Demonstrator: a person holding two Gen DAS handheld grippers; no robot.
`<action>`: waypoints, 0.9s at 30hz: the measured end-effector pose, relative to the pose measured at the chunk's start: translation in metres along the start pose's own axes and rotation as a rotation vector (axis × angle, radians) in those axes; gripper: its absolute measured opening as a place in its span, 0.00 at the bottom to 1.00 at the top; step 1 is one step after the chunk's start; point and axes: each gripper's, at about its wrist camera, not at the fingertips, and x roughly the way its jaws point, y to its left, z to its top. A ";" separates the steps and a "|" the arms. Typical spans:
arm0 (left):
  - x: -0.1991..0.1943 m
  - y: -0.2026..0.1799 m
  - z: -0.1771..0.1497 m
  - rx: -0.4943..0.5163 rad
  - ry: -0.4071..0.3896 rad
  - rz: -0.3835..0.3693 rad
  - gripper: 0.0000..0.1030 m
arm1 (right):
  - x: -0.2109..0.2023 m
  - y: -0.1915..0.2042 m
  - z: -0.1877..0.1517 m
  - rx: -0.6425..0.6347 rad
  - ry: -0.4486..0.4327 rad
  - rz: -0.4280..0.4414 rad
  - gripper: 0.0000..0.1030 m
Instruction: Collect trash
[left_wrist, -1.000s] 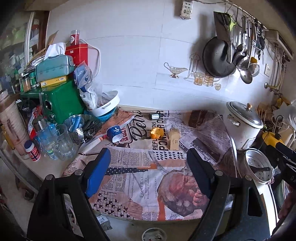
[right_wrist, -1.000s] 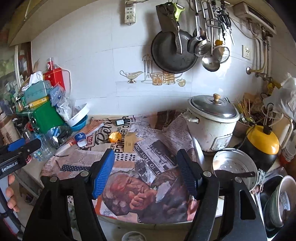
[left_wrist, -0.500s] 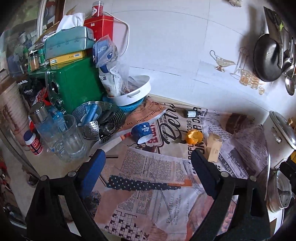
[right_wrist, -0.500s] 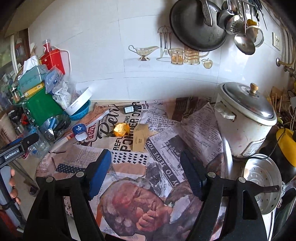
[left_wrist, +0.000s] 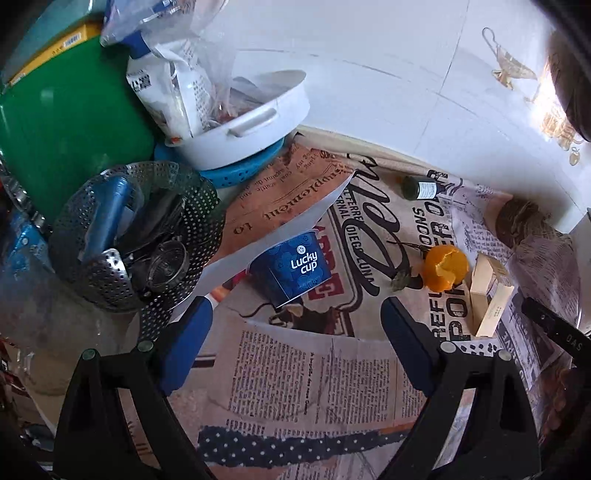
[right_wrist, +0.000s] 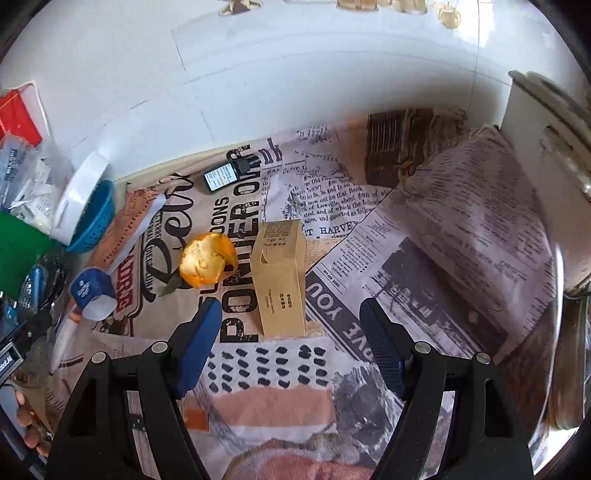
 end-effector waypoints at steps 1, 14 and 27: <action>0.011 0.001 0.002 -0.010 0.017 -0.008 0.89 | 0.011 0.003 0.002 0.002 0.017 -0.005 0.72; 0.083 0.002 0.019 -0.067 0.092 0.052 0.71 | 0.064 0.008 0.005 0.006 0.084 -0.073 0.36; 0.067 -0.035 0.005 0.029 0.072 0.035 0.62 | -0.014 -0.022 -0.018 0.033 -0.034 -0.045 0.36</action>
